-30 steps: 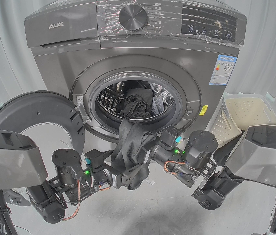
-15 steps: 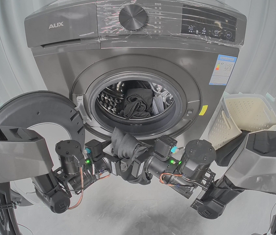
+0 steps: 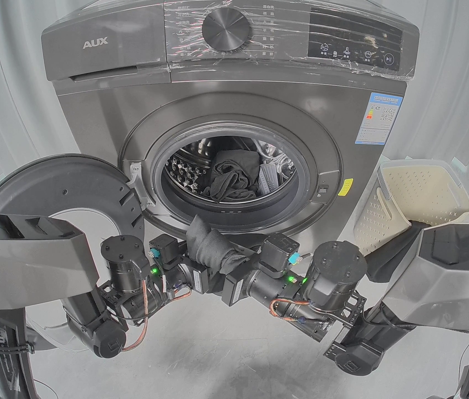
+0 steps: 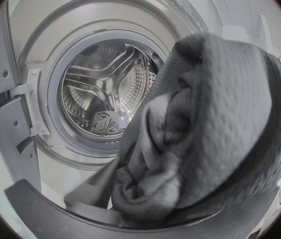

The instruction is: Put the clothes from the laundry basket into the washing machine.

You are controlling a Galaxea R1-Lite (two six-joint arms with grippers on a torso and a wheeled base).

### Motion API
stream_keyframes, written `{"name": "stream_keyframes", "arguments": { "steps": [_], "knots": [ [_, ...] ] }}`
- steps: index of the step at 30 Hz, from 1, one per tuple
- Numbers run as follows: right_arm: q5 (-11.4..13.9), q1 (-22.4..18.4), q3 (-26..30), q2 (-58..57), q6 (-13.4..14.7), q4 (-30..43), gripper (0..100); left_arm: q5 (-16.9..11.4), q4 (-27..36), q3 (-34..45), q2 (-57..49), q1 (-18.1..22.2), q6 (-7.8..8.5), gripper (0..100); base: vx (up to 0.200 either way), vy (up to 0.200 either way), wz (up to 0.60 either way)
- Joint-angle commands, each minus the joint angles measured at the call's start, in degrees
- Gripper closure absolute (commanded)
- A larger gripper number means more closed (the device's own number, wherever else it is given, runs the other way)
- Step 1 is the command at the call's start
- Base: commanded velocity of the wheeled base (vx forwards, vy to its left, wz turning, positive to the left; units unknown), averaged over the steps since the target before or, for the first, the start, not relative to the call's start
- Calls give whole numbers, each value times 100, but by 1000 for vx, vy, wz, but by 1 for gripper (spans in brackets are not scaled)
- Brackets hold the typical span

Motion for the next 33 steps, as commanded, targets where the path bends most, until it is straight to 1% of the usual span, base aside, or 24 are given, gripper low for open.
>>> {"name": "stream_keyframes", "arguments": {
  "steps": [1, 4, 8, 9, 10, 11, 14, 21, 22, 24, 26, 27, 28, 29, 30, 31, 32, 33],
  "knots": [
    [5, -20, 30, 5, 8, -3, 100, 14, -8, -25, -2, 0, -12, 100, 0, 0, 0],
    [-4, -55, 38, 5, 25, -3, 100, 23, -17, -17, -28, 8, -21, 100, 0, 0, 0],
    [-30, -249, 179, -4, 43, 6, 100, 58, -17, 63, -283, 70, -74, 100, 0, 0, 0],
    [-101, -293, 232, -4, 43, 15, 100, 58, -17, 71, -336, 88, -74, 100, 0, 0, 0],
    [-118, -293, 241, -4, 43, 15, 100, 67, -17, 80, -345, 88, -74, 100, 0, 0, 0],
    [-277, -363, 337, 31, 60, 15, 100, 67, -17, 115, -415, 96, -83, 100, 0, 0, 0],
    [-312, -389, 443, 57, 69, 15, 100, 67, -17, 194, -556, 96, -83, 100, 0, 0, 0],
    [-338, -293, 452, -4, 113, 6, 100, 76, -17, 282, -758, 61, -92, 100, 0, 0, 0],
    [-338, -284, 478, -22, 122, 6, 0, 76, -17, 300, -828, 61, -92, 100, 0, 0, 0],
    [-347, -284, 759, -119, 113, 15, 0, 85, -17, 361, -960, 61, -127, 100, 0, 0, 0],
    [-347, -275, 1383, -294, 104, 6, 0, 76, -17, 546, -1180, 52, -162, 100, 0, 0, 0],
    [-347, -275, 1427, -303, 104, 15, 0, 76, -17, 546, -1180, 52, -162, 100, 0, 0, 0],
    [-312, -258, 2069, -391, 69, 6, 0, 76, -17, 748, -1373, 26, -162, 100, 0, 0, 0],
    [-303, -249, 2350, -444, 60, -3, 0, 76, -17, 862, -1461, 17, -162, 100, 0, 0, 0],
    [-294, -249, 2552, -488, 60, 6, 0, 76, -17, 959, -1566, 8, -171, 100, 0, 0, 0],
    [-294, -249, 2587, -505, 60, 6, 0, 76, -17, 977, -1575, 0, -171, 100, 0, 0, 0],
    [-277, -258, 2912, -593, 34, 6, 0, 50, -8, 1179, -1777, -44, -206, 100, 0, 0, 0],
    [-277, -275, 2992, -611, 25, 6, 0, 50, -8, 1267, -1857, -79, -206, 100, 0, 0, 0]
  ]
}}
